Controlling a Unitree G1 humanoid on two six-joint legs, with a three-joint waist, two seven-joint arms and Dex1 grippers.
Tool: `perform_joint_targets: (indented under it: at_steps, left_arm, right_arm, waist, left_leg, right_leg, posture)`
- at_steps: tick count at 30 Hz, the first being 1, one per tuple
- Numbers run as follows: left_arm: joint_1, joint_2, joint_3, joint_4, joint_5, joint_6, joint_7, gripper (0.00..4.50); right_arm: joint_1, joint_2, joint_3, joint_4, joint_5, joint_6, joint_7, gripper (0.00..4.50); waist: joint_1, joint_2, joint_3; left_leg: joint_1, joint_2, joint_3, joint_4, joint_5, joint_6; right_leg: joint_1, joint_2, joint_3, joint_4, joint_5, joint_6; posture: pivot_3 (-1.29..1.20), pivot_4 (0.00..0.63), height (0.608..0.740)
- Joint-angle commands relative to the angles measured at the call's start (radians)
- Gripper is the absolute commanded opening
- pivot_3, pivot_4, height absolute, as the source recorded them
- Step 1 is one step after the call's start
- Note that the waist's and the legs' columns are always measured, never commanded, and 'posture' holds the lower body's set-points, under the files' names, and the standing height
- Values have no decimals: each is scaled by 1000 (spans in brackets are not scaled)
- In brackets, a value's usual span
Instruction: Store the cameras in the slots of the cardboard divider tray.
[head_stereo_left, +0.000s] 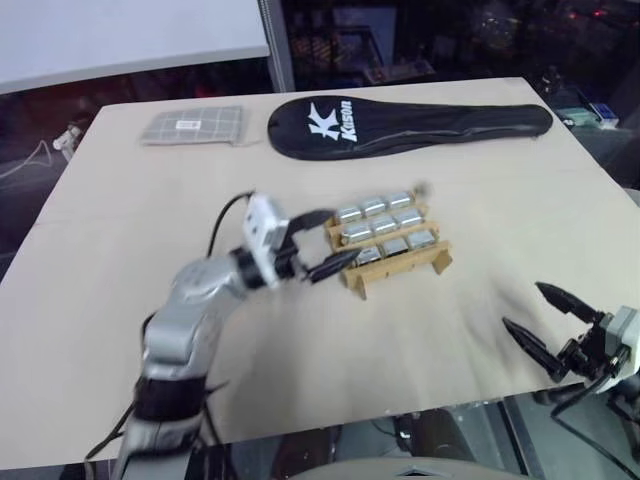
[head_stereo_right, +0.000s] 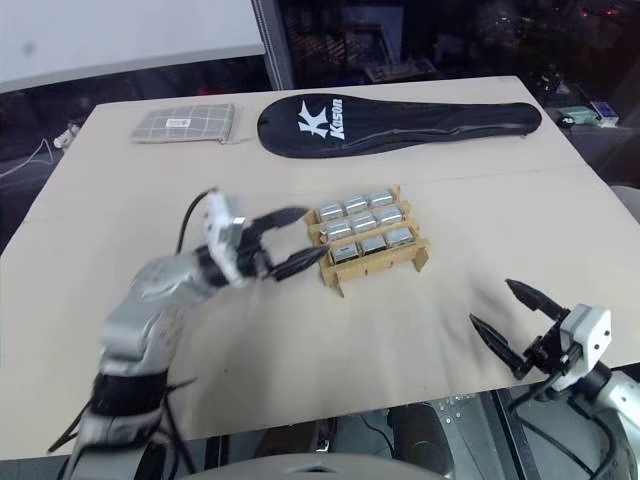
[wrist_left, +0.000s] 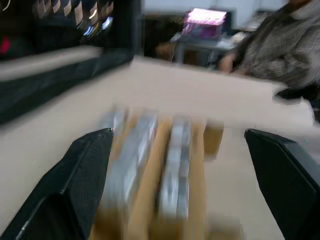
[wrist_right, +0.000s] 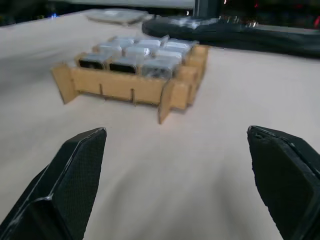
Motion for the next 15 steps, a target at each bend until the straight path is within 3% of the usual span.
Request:
perform_joint_targets:
  at_steps: [1, 7, 15]
  left_arm:
    - [160, 6, 102, -169, -3, -11, 102, 4355]
    - [501, -33, 145, -232, 68, -156, 153, 4355]
    - [575, -47, 126, -205, 95, -266, 167, 4355]
  right_arm:
    - [-64, -37, -5, 64, 8, 3, 56, 4500]
    - [-210, -84, 19, 267, -16, 3, 153, 4500]
    - [-247, -102, 7, 390, -35, -25, 231, 4500]
  waist:
    - [3, -3, 1]
    - [7, -3, 2]
    - [4, -3, 2]
  left_leg:
    - [0, 0, 0, 0, 0, 0]
    - [0, 0, 0, 0, 0, 0]
    - [-1, 0, 0, 0, 0, 0]
  right_leg:
    - [0, 0, 0, 0, 0, 0]
    - [0, 0, -1, 0, 0, 0]
    - [0, 1, -3, -1, 0, 0]
  posture:
    - [0, 150, 740]
    - [0, 150, 740]
    - [0, 150, 740]
